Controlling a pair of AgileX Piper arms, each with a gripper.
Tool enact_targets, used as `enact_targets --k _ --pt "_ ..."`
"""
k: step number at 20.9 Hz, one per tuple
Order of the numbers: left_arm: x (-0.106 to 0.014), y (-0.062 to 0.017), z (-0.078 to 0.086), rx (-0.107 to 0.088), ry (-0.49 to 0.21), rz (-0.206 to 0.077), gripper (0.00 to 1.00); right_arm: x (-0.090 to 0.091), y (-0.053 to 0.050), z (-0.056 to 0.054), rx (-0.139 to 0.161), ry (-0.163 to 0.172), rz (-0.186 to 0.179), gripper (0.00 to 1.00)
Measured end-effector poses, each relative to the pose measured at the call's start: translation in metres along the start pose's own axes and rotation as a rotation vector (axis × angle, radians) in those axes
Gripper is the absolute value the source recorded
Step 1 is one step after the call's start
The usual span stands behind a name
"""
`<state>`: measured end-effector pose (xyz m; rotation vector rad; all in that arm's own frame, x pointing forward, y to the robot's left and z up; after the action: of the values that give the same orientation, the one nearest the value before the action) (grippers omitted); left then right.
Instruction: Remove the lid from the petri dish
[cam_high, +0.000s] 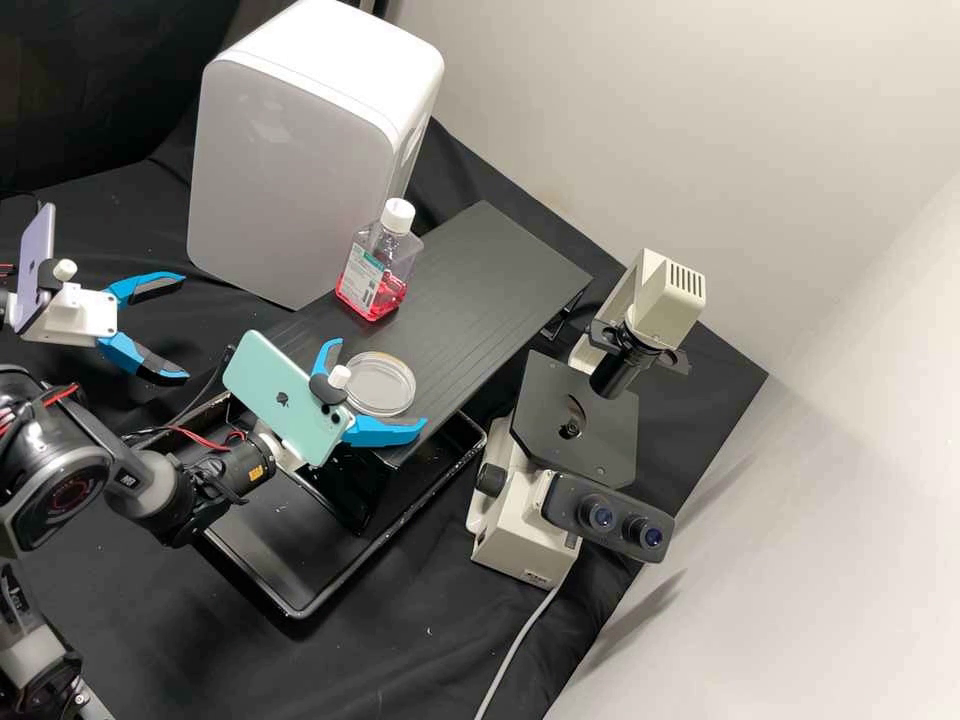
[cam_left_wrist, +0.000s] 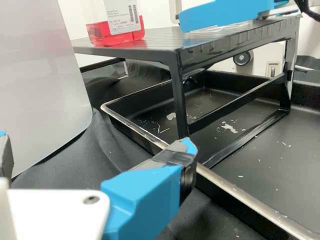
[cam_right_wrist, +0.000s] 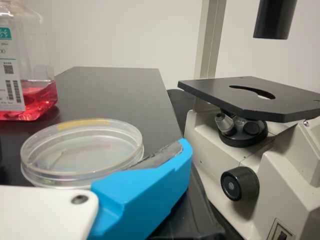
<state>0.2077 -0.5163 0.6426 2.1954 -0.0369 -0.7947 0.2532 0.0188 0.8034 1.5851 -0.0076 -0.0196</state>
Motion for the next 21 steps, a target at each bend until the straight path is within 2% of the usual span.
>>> enact_targets --k 6,10,21 --pt "0.0 0.0 0.0 0.0 0.0 0.0 1.0 0.0004 0.0012 0.002 0.004 -0.005 0.008 1.0" --pt "0.0 0.0 0.0 0.0 0.0 0.0 1.0 0.0032 0.0066 0.0032 0.005 -0.009 0.03 1.0" --pt "0.0 0.0 0.0 0.0 0.0 0.0 1.0 0.005 0.008 0.0018 0.005 -0.003 0.036 1.0"
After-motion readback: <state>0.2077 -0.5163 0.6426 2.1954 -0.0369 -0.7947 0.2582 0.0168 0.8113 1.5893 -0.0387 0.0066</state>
